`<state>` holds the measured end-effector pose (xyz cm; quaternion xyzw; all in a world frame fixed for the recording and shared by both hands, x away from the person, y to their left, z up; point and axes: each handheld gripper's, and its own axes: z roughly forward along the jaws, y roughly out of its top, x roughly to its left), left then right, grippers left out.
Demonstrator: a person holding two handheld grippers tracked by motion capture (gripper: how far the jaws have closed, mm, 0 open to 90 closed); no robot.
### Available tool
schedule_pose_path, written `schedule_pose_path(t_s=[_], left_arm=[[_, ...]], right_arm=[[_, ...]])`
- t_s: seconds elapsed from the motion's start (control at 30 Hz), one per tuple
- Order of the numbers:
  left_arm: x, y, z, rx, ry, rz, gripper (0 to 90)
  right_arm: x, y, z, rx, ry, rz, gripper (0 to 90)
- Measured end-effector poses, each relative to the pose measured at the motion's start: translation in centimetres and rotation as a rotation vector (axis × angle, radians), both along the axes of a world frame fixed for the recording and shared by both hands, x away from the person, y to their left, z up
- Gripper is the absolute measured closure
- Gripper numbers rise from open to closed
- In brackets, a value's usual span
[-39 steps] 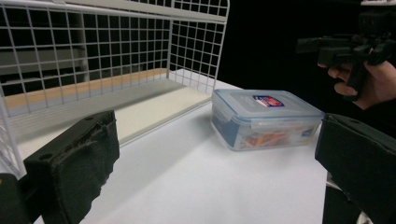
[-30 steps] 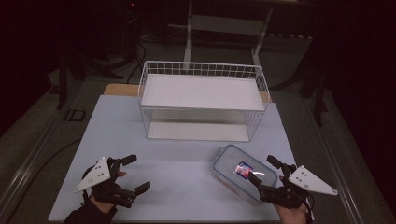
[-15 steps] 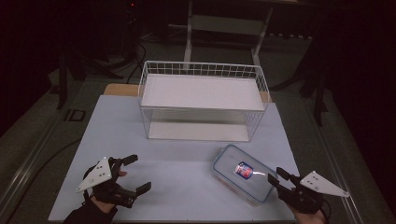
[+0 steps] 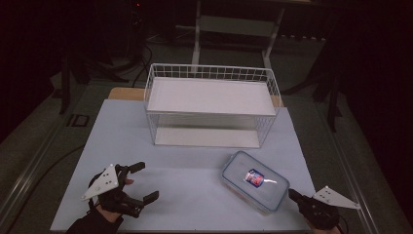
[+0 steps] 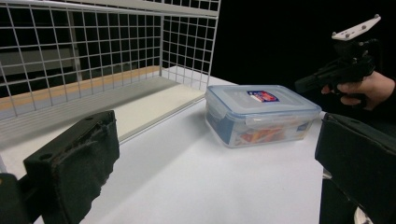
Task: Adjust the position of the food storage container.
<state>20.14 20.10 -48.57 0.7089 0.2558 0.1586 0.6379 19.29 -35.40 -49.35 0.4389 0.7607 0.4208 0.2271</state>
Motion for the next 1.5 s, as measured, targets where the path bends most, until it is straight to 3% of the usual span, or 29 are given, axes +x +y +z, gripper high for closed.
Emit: schedule_pose_path(t_s=[0.13, 0.37, 0.67, 0.83, 1.03, 1.2, 1.33, 1.5], left_arm=[[0.0, 0.0, 0.0, 0.006, -0.002, -0.003, 0.0], [0.2, -0.2, -0.2, 0.013, 0.008, -0.008, 0.0], [0.2, -0.3, -0.2, 0.015, 0.008, -0.018, 0.0], [0.2, -0.4, -0.3, 0.017, 0.01, -0.023, 0.0], [0.2, -0.4, -0.2, 0.017, 0.01, -0.019, 0.0], [0.2, -0.4, -0.2, 0.017, 0.008, -0.022, 0.0], [0.3, -0.4, -0.3, 0.016, 0.011, -0.021, 0.0], [0.3, -0.4, -0.3, 0.012, 0.013, -0.022, 0.0]], right_arm=[[0.2, 0.2, -0.4, -0.021, 0.016, 0.009, 89.9], [0.9, 0.3, -0.5, -0.011, 0.01, 0.007, 90.0], [3.1, 1.4, -0.5, -0.011, 0.011, 0.053, 90.0], [3.3, 1.9, -0.1, -0.006, 0.008, 0.066, 90.0], [1.5, 4.2, 1.1, 0.027, 0.012, 0.165, 89.9], [0.0, 6.6, 0.8, 0.051, 0.059, 0.269, 90.0], [-0.1, 8.2, -0.4, -0.002, 0.112, 0.349, 89.9], [0.3, 8.2, -0.9, -0.032, 0.14, 0.346, 90.0]])
